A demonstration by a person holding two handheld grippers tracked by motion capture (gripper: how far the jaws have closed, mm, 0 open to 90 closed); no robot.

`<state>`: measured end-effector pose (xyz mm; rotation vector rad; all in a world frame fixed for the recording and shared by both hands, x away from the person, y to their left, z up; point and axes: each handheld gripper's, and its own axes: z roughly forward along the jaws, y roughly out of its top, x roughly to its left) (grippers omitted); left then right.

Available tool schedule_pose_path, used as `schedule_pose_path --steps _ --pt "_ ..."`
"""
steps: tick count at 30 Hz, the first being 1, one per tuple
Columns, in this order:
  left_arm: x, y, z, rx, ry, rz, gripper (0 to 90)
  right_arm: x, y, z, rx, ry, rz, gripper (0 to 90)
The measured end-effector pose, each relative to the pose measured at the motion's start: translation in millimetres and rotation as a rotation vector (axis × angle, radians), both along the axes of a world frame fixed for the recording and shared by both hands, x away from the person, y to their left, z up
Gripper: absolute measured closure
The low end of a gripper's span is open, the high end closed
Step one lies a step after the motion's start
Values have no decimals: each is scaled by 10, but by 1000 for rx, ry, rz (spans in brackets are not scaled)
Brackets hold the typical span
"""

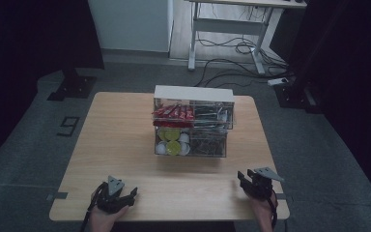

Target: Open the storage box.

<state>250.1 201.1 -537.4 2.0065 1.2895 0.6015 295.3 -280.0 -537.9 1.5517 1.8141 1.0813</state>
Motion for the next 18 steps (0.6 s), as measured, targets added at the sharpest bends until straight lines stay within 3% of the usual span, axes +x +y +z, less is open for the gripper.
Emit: schedule_pose_path --steps 9,18 --pt "0 -1 1 1 0 1 307 -84 19 189 51 -62 64 762" --pt "1 -4 -3 3 2 1 309 -135 94 318 67 -101 127 869"
